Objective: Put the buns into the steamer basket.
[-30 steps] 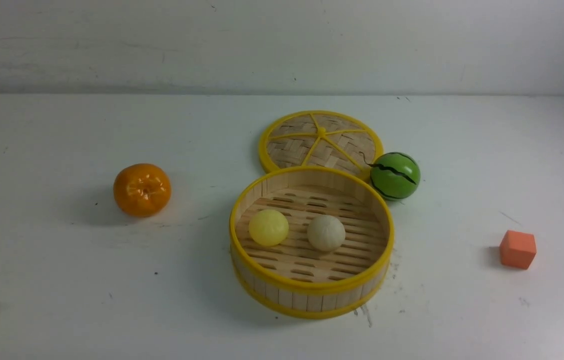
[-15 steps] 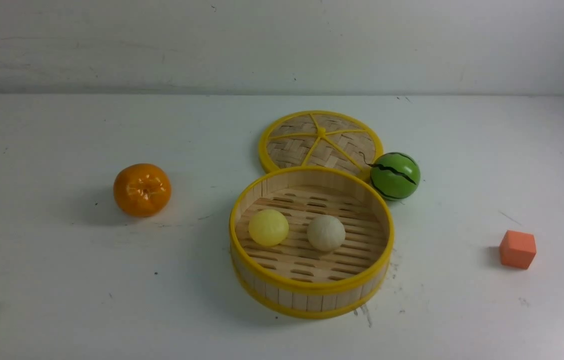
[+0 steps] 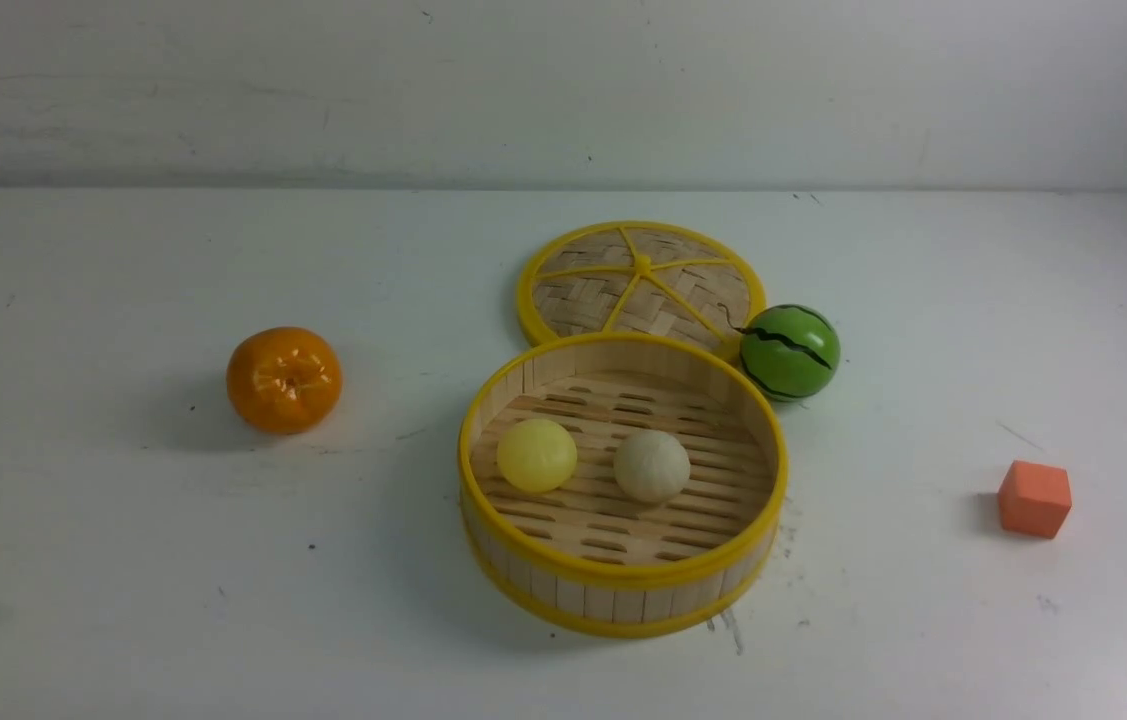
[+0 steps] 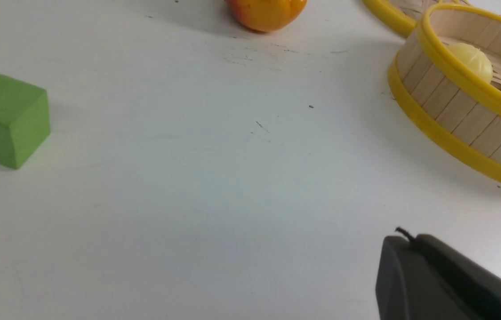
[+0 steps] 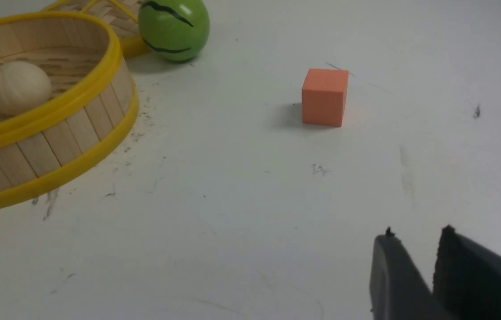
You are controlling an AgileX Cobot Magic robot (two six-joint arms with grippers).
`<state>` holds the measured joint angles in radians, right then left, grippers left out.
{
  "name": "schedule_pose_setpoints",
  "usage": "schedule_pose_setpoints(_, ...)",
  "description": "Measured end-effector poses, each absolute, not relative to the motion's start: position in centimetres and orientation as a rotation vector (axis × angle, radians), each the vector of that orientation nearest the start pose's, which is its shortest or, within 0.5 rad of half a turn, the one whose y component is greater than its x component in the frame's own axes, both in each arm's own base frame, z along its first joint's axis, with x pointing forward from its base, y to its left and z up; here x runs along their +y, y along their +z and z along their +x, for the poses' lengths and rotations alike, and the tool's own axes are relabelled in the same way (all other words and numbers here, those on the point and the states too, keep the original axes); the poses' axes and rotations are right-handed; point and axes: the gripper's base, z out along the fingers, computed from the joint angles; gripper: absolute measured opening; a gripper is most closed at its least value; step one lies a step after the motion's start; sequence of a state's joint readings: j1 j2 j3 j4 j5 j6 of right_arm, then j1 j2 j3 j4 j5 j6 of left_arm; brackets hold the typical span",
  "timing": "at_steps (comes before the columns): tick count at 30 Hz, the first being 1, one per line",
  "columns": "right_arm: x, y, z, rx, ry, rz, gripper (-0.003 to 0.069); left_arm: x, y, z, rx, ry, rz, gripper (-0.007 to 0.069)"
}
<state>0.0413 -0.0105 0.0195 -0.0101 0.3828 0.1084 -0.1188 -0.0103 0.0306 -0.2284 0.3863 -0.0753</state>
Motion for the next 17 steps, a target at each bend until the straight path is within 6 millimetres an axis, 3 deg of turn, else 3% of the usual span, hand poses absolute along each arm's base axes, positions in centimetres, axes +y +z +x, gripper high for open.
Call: schedule_pose_setpoints(17, 0.18, 17.28, 5.22, 1.876, 0.093, 0.057, 0.0172, -1.39, 16.96, 5.1, 1.893, -0.358, -0.101, 0.0009)
